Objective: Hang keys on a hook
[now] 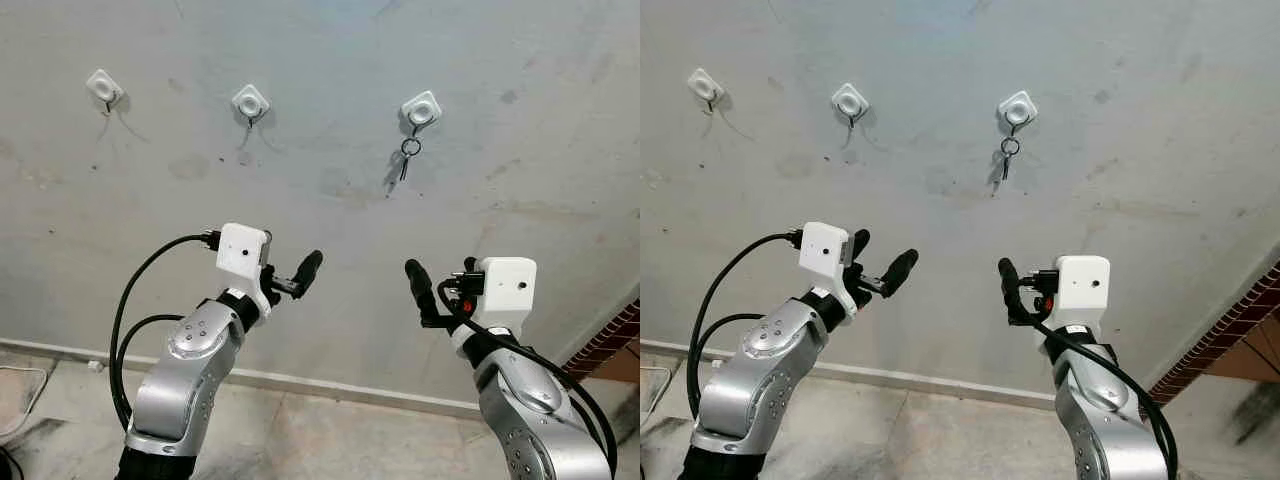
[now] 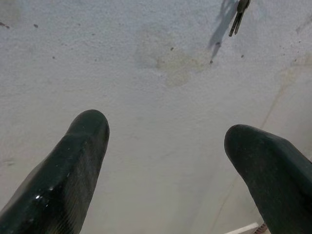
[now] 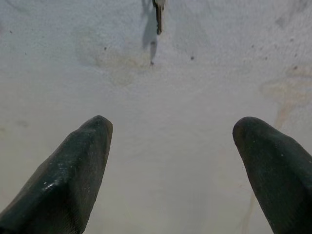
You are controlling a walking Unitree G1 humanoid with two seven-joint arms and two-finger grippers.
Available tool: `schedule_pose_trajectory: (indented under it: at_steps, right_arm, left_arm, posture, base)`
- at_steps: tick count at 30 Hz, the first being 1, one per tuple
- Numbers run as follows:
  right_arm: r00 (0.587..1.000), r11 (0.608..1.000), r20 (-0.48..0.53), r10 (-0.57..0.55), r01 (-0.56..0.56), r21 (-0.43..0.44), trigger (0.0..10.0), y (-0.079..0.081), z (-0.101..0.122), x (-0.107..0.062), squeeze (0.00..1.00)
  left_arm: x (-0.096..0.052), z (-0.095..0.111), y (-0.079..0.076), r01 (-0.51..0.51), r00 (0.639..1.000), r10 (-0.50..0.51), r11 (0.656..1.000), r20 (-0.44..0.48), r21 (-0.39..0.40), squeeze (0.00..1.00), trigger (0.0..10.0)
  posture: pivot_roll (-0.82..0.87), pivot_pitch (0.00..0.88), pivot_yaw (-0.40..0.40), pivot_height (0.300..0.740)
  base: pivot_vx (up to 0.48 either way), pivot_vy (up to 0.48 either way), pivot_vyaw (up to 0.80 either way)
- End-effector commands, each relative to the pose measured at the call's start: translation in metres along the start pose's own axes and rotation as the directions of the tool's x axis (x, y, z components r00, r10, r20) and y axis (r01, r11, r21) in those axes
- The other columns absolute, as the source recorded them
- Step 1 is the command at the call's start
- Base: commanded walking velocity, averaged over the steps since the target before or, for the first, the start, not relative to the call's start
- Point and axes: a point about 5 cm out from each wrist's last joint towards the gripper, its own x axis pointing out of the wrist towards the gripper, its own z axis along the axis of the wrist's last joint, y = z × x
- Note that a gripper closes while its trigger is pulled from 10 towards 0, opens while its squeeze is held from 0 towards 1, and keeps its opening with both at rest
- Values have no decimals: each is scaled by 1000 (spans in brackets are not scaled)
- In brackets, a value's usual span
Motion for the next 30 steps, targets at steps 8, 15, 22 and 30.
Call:
schedule_pose_trajectory:
  at_steps: [8,15,22,30]
  right_arm:
    - [1000,998,-27,9,-8,58,10000,-2,-4,-1,0]
    - [1000,999,-5,9,-9,-33,10000,0,-2,0,0]
    - [999,1000,39,15,-14,-19,10000,2,3,1,0]
    - [999,998,43,26,-24,-56,10000,1,2,0,0]
  left_arm:
    - [1,-2,0,-7,1000,7,1000,-21,-2,0,10000]
    - [2,-1,0,-4,1000,4,1000,-22,-3,0,10000]
    - [3,-1,-1,1,1000,-2,1000,-23,-5,0,10000]
    - [5,0,-2,13,1000,-13,1000,-12,-6,0,10000]
  posture:
    - [46,0,7,740]
    - [46,0,8,740]
    - [42,0,10,740]
    - [42,0,10,740]
  base:
    - [-480,0,0]
    - [-480,0,0]
    - [-480,0,0]
    - [-309,0,0]
